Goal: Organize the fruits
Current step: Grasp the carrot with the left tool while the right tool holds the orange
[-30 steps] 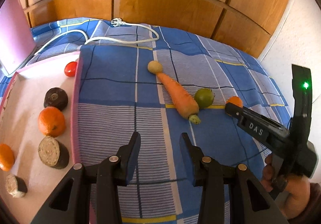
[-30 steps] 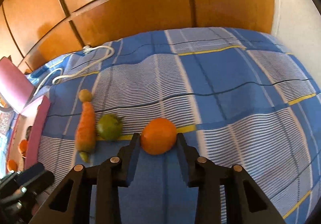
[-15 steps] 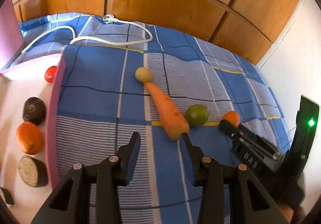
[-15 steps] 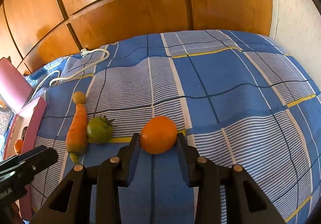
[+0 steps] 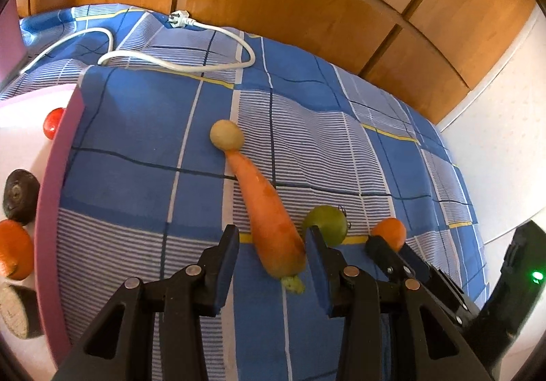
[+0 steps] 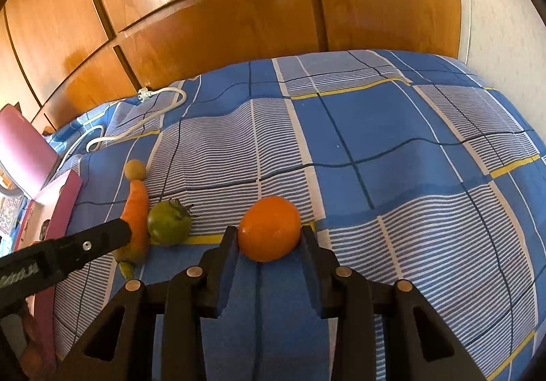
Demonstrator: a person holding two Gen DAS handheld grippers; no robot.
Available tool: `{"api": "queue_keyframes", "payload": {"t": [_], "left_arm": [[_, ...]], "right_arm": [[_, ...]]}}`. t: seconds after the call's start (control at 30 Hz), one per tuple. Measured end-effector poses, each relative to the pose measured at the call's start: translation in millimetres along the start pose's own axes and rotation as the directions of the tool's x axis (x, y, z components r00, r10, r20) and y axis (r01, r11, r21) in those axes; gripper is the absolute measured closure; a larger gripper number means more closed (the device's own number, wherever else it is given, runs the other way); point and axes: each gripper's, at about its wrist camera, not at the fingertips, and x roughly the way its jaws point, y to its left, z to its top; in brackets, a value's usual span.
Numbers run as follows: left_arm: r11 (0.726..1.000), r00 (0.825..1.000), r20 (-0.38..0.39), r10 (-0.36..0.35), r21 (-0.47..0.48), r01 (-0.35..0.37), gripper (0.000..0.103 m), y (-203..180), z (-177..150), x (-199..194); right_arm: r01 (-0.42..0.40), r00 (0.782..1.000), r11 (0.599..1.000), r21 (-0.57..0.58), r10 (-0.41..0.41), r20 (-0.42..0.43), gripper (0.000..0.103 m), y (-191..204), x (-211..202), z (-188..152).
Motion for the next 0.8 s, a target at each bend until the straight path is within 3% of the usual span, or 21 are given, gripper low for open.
{"api": "queue_keyframes", "payload": {"t": [0.23,0.4,0.63,0.8], "left_arm": [[1.0,1.0,-0.025,-0.014,-0.001,0.014,0.066,-2.9,3.5,16.6],[0.999,1.0,-0.007,-0.005,0.046,0.005,0.068,-6.4,-6.0,9.1],[0.999,1.0,0.006,-0.025,0.043,0.025,0.068,6.5,-31.3,-11.4],[0.998,0.999,0.014,-0.044,0.045,0.043,0.067,7.4,-30.7,-7.5]], "right_arm": [[-0.001,1.0,1.0,0.001,0.001,0.0,0.067,-0.6,-0.1,-0.3],[-0.007,1.0,1.0,0.005,0.007,0.001,0.067,-1.3,0.1,-0.6],[-0.013,1.0,1.0,0.009,0.013,-0.003,0.066,-2.3,1.0,-0.9],[-0.017,1.0,1.0,0.011,0.017,-0.007,0.066,-2.4,1.7,-0.4]]}}
